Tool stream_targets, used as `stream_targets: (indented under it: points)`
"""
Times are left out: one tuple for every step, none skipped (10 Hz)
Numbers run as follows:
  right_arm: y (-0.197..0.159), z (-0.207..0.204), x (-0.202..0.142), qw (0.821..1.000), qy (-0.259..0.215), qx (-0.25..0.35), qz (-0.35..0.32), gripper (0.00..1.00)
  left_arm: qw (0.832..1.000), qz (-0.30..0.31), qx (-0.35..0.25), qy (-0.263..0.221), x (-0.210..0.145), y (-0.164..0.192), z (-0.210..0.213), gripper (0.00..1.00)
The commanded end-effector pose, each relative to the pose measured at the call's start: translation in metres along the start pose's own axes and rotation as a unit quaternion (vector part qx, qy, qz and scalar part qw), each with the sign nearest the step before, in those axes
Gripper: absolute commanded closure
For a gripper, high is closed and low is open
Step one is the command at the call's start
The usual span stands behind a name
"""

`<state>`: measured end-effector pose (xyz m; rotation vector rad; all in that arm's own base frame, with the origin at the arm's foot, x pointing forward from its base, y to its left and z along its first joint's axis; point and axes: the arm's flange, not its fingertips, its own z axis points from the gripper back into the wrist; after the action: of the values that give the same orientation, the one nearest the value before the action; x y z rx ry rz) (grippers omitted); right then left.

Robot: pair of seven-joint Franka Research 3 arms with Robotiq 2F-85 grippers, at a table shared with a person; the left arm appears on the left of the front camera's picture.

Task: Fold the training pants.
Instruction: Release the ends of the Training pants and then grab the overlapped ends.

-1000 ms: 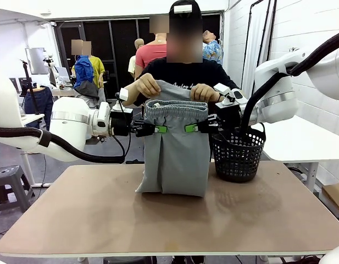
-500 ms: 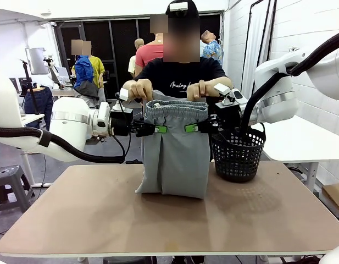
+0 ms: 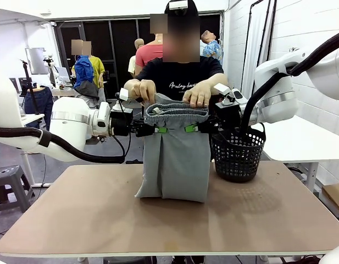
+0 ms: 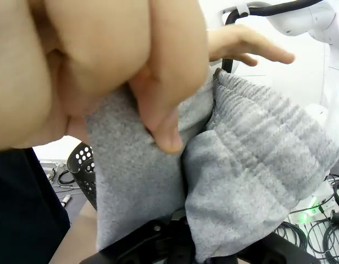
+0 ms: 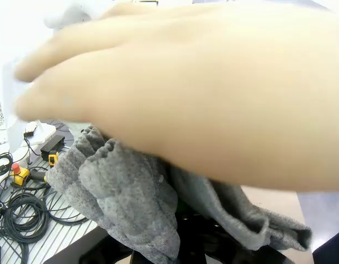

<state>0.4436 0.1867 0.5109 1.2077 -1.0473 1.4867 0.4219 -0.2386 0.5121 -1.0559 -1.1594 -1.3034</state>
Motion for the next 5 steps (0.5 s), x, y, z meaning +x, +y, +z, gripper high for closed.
stream_targets:
  points:
    - [0.0018, 0.0003, -0.0013, 1.0, -0.016, 0.0, 0.004, 1.0, 1.0, 0.001, 0.004, -0.009, 0.004, -0.0003, -0.0008, 1.0]
    - [0.0018, 0.0003, -0.0013, 1.0, -0.016, 0.0, 0.004, 1.0, 1.0, 0.001, 0.004, -0.009, 0.004, -0.0003, -0.0008, 1.0]
    - [0.0018, 0.0003, -0.0013, 1.0, -0.016, 0.0, 0.004, 1.0, 1.0, 0.001, 0.004, -0.009, 0.004, -0.0003, -0.0008, 1.0]
    - [0.0018, 0.0003, -0.0013, 1.0, -0.016, 0.0, 0.004, 1.0, 1.0, 0.001, 0.004, -0.009, 0.004, -0.0003, -0.0008, 1.0]
    - [0.0018, 0.0003, -0.0013, 1.0, -0.016, 0.0, 0.004, 1.0, 1.0, 0.001, 0.004, -0.009, 0.004, -0.0003, -0.0008, 1.0]
